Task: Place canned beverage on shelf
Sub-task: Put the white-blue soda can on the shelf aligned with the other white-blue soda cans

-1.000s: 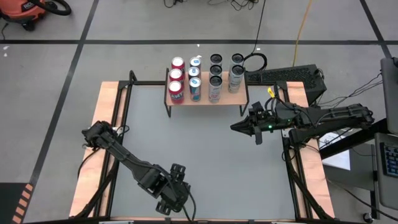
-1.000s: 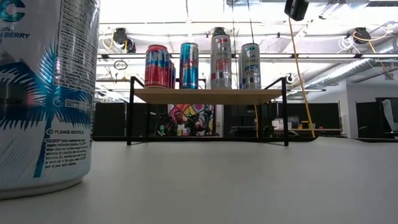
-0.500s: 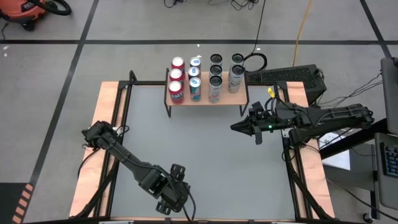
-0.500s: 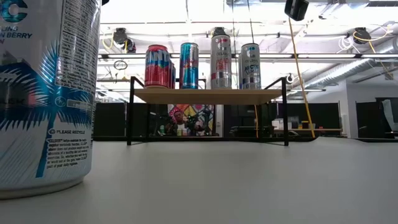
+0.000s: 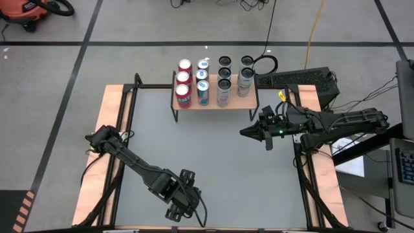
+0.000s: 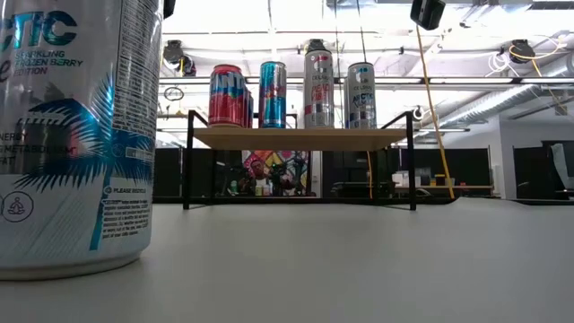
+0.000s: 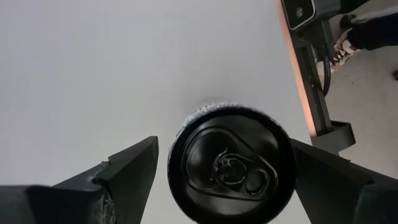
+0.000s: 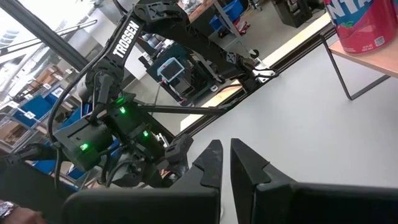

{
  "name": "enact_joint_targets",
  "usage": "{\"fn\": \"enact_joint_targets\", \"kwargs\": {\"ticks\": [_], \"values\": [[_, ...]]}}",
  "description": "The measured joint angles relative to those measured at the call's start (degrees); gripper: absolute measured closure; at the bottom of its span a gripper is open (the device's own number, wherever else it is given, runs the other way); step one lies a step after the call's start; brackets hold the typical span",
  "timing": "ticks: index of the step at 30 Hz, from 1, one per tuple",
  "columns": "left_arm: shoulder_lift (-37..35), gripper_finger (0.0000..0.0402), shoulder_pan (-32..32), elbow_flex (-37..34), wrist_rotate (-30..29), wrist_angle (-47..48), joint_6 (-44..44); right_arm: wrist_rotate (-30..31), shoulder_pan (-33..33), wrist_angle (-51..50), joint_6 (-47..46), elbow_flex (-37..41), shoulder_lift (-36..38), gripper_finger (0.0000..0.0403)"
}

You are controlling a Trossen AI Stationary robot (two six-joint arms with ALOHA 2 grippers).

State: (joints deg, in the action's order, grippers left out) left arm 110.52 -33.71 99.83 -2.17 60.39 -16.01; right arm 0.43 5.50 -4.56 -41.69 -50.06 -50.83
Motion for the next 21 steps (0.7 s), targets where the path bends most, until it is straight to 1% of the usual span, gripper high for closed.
{"fn": "enact_joint_targets", "kwargs": {"ticks": [4, 12, 14, 18, 21], "values": [[0.0, 0.0077, 0.0, 0.0, 0.3, 0.2, -0.1, 0.0, 0.0, 0.0, 0.3, 0.0, 0.0, 0.0403], [0.0, 0.0148, 0.0, 0.0, 0.6, 0.3, -0.2, 0.0, 0.0, 0.0, 0.5, 0.0, 0.0, 0.0403], [0.0, 0.0159, 0.0, 0.0, 0.6, 0.4, -0.4, 0.0, 0.0, 0.0, 0.6, 0.0, 0.0, 0.0403], [0.0, 0.0158, 0.3, 0.2, 0.7, 0.7, -2.2, 0.0, 0.0, 0.0, 0.8, 0.0, 0.0, 0.0403], [0.1, 0.0155, 0.9, 1.6, 0.8, 3.3, -3.3, 0.0, 0.0, 0.0, 0.8, 0.0, 0.0, 0.0403]]}}
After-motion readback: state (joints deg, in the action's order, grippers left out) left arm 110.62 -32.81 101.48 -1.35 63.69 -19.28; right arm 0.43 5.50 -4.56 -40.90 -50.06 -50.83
